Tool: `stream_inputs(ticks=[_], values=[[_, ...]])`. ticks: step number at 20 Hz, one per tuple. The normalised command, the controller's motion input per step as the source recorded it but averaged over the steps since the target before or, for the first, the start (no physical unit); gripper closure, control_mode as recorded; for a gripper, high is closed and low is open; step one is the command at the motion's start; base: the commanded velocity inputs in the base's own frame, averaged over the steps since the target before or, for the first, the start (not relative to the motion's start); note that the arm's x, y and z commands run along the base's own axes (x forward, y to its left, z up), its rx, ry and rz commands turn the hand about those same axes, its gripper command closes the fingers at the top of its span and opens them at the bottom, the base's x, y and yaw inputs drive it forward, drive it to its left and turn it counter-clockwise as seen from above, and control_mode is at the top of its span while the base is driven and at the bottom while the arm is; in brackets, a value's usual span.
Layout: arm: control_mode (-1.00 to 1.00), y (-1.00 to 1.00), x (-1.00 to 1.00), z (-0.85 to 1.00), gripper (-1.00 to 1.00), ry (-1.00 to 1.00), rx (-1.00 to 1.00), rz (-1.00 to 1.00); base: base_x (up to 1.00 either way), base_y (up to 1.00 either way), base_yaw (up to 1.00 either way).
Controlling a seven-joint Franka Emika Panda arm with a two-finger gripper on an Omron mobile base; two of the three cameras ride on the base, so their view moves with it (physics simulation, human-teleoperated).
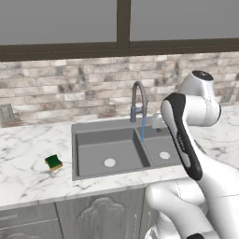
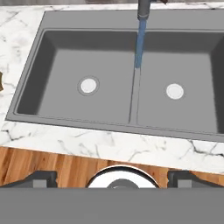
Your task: Soak the sponge with water for a few seconds and then drop it inside the sink.
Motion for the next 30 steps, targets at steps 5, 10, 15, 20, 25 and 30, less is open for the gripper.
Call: stream_inputs(ticks=[5, 10, 15, 20, 25, 30], values=[[-1.0, 0.94, -0.08, 0.0, -1.0, 0.03, 0.0, 0.06, 0.0, 0.0, 0.0], [-1.0, 0.97, 0.05, 0.0, -1.0, 0.0, 0.0, 0.05, 0.0, 0.0, 0.0], [-1.0, 0.94, 0.32, 0.0, -1.0, 0.0, 0.0, 0.06, 0.0, 0.0, 0.0], [-1.0, 0.65, 0.69, -0.16, -1.0, 0.02, 0.0, 0.07, 0.0, 0.0, 0.0], [-1.0, 0.45, 0.76, -0.29, -1.0, 0.0, 0.0, 0.05, 0.0, 0.0, 0.0], [-1.0, 0.36, 0.5, -0.5, -1.0, 0.0, 0.0, 0.03, 0.0, 0.0, 0.0]])
